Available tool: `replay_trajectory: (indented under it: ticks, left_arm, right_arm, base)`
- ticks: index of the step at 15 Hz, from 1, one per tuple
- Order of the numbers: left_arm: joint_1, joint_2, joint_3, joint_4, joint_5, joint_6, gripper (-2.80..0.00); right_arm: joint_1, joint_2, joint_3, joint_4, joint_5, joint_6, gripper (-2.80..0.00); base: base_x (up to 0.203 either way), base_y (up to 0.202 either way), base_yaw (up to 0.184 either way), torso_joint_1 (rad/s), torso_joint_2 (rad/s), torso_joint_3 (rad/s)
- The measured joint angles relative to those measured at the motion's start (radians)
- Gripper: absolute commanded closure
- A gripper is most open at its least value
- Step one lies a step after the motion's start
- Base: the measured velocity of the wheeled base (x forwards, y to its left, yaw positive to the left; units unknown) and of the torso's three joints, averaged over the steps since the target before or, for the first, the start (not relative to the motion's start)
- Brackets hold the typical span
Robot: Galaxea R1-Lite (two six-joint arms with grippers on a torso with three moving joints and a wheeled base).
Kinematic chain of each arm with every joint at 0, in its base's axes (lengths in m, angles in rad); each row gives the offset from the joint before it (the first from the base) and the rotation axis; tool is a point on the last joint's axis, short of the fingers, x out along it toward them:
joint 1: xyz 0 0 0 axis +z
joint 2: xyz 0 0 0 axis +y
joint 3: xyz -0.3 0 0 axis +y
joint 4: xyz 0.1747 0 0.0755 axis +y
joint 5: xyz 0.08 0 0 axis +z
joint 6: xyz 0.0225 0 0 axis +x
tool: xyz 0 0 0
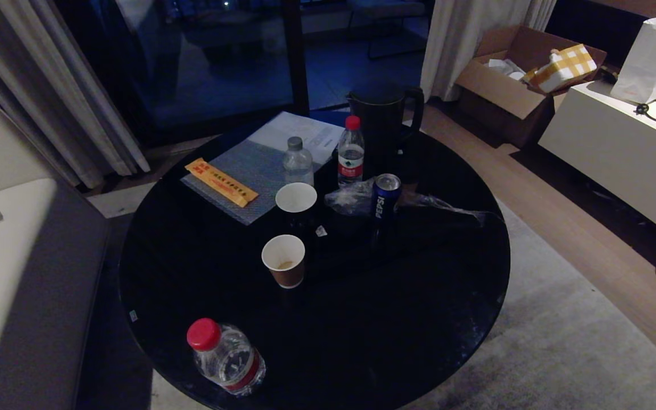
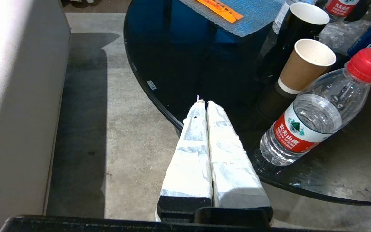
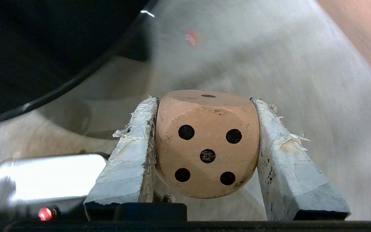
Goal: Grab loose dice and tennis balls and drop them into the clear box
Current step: Put the toys in the box
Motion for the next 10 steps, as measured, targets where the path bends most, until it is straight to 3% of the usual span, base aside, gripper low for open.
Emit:
replay_trajectory:
  ticks: [2, 5, 10]
  left_arm:
    - [0.000, 0.000, 0.000, 0.000, 0.000, 0.000, 0.00]
    - [0.000, 0.000, 0.000, 0.000, 0.000, 0.000, 0.00]
    - [0.000, 0.000, 0.000, 0.000, 0.000, 0.000, 0.00]
  right_arm:
    - [0.005, -0.081, 0.009, -0.003, 0.055, -0.060, 0.00]
    - [0.009, -0.170, 0.022, -0.027, 0.064, -0.097, 0.00]
    - [0.011, -0.202, 0.029, -0.036, 0.067, -0.078, 0.00]
  base:
    - [0.000, 0.000, 0.000, 0.000, 0.00, 0.000]
    - [0.000, 0.000, 0.000, 0.000, 0.00, 0.000]
    - [0.000, 0.000, 0.000, 0.000, 0.00, 0.000]
